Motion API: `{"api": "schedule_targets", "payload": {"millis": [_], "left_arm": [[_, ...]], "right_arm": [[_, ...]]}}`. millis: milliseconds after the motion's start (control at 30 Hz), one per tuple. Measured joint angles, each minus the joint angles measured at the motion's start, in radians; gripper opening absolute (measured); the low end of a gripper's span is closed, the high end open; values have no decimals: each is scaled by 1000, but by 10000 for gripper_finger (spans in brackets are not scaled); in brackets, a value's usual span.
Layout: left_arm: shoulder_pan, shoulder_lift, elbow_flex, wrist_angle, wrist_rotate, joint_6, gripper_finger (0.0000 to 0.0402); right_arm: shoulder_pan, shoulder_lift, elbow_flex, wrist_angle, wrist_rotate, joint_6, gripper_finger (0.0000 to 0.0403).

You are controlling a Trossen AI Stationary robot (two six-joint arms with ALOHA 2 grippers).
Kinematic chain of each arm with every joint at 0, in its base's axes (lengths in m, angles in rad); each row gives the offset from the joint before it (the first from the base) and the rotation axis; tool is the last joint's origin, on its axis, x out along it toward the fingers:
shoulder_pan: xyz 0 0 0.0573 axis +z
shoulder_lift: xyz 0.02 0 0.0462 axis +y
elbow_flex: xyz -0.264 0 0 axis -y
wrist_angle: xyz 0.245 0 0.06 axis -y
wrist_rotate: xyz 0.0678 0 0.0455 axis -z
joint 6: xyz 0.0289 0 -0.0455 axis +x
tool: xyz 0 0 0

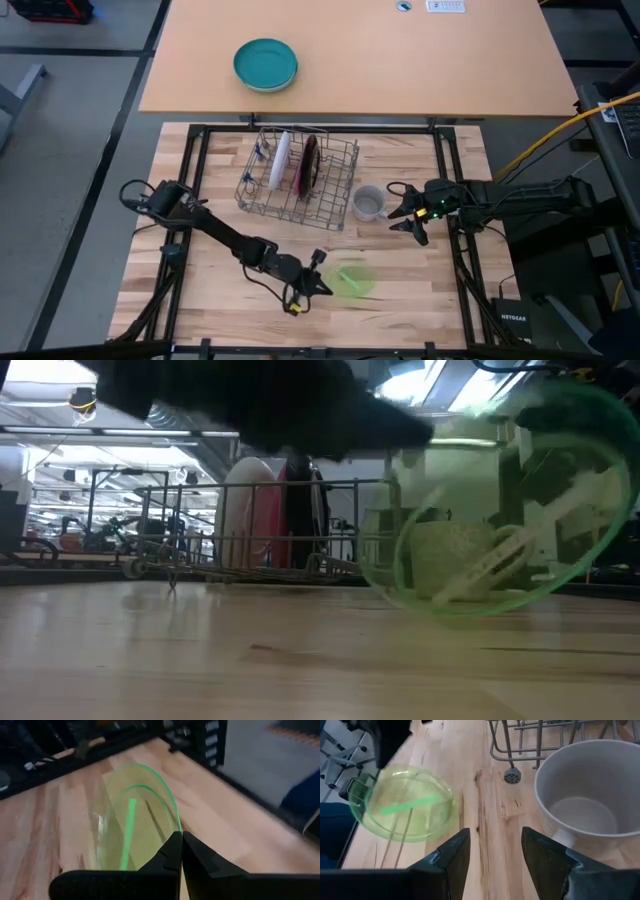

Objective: Sort dishes
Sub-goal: Put the green plate in the dish rack

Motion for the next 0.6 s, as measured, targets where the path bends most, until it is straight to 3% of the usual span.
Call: {"api": "schedule_targets", "payload": {"millis": [267, 600], "left_arm": [[0, -112, 1, 4, -17, -133, 0], [14, -176, 2, -1, -45, -170, 0]], "right_arm": [[0, -9, 0, 1, -10, -55, 182], [0, -80, 0, 91, -51, -134, 182]]}}
